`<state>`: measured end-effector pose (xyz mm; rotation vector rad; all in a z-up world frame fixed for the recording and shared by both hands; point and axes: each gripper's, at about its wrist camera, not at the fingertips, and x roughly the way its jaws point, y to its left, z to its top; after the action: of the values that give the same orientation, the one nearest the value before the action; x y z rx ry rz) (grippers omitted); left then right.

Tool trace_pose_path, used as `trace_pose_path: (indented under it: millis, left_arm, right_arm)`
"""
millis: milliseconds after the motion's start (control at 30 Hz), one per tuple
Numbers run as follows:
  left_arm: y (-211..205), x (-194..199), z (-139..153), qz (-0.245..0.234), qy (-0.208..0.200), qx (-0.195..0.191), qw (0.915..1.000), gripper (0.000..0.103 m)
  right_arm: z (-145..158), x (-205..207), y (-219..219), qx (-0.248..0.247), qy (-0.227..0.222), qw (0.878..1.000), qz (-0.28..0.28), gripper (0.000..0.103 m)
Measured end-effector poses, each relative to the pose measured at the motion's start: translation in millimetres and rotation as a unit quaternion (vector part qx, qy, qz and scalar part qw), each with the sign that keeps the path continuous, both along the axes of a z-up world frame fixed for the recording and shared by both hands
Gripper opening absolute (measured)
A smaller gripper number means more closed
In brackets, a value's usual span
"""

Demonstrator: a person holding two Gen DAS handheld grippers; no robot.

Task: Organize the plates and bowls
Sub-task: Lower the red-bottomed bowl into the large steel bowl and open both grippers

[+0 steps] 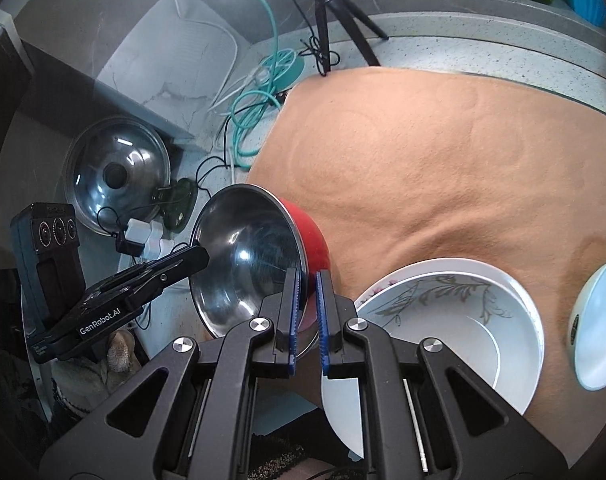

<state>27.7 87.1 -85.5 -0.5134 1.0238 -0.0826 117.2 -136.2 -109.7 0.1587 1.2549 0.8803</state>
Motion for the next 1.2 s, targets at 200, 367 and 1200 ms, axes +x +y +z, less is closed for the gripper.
trace_pose_path:
  millis: [200,367,1200]
  left_arm:
    - [8,-10,-14,0.007,0.021,-0.001,0.9998,0.006]
    - [12,-16,-23,0.008,0.037,0.0,0.9993,0.006]
    - [12,-14,-46,0.001,0.076,0.027,0.9967,0.006]
  right_arm:
    - [-11,-5,19,-0.013,0.007,1.0,0.014,0.008]
    - [-21,-6,29,-0.024,0.014,0.999,0.023,0.008]
    - [-54,-9,54,-0.087,0.014,0.995,0.052,0.009]
